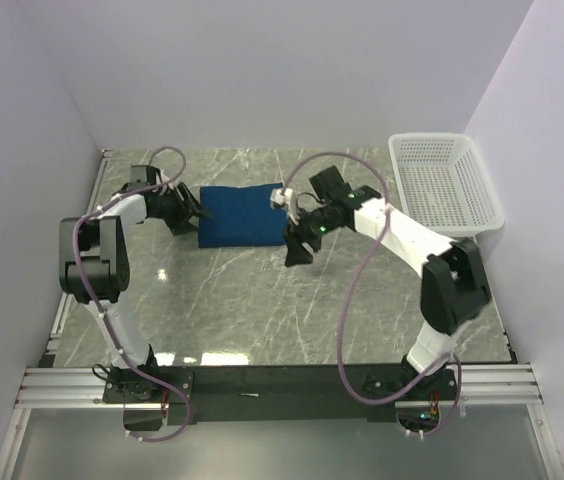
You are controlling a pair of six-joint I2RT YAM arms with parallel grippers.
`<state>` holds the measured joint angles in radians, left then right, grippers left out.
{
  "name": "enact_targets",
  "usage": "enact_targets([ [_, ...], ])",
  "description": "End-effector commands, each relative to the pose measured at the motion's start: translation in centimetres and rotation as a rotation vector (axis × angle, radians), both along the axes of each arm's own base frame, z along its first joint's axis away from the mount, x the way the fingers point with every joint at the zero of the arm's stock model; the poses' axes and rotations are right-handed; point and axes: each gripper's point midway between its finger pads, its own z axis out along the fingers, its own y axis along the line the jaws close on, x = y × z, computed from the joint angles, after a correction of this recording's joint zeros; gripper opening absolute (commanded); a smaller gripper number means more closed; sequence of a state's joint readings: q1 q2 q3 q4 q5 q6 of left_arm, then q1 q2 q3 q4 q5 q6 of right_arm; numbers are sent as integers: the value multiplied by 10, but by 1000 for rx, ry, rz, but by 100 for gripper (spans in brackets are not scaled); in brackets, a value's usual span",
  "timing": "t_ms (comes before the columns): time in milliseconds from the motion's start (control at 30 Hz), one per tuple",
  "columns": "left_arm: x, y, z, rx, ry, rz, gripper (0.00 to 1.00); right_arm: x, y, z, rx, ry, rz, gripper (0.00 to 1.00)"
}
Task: Fold and stack the t-shirts
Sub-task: Neatly place the folded tshirt to the corner
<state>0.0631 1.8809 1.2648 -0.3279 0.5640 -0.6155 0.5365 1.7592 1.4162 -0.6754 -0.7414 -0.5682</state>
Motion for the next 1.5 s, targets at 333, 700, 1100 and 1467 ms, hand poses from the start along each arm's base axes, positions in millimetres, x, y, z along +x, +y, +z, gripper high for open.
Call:
enact_targets([
  [333,-15,-11,-68,195,186,-167,58,-24,-56,39,180,-5,-106,71],
  [700,4,60,-64,383,203,55,1,-23,-79,58,267,-25,-158,71],
  [1100,5,253,-47,696,308,446,1,-29,-81,65,293,-42,-142,71],
  [1467,15,278,96,697,-23,673,58,-23,-89,56,216,-73,-174,71],
])
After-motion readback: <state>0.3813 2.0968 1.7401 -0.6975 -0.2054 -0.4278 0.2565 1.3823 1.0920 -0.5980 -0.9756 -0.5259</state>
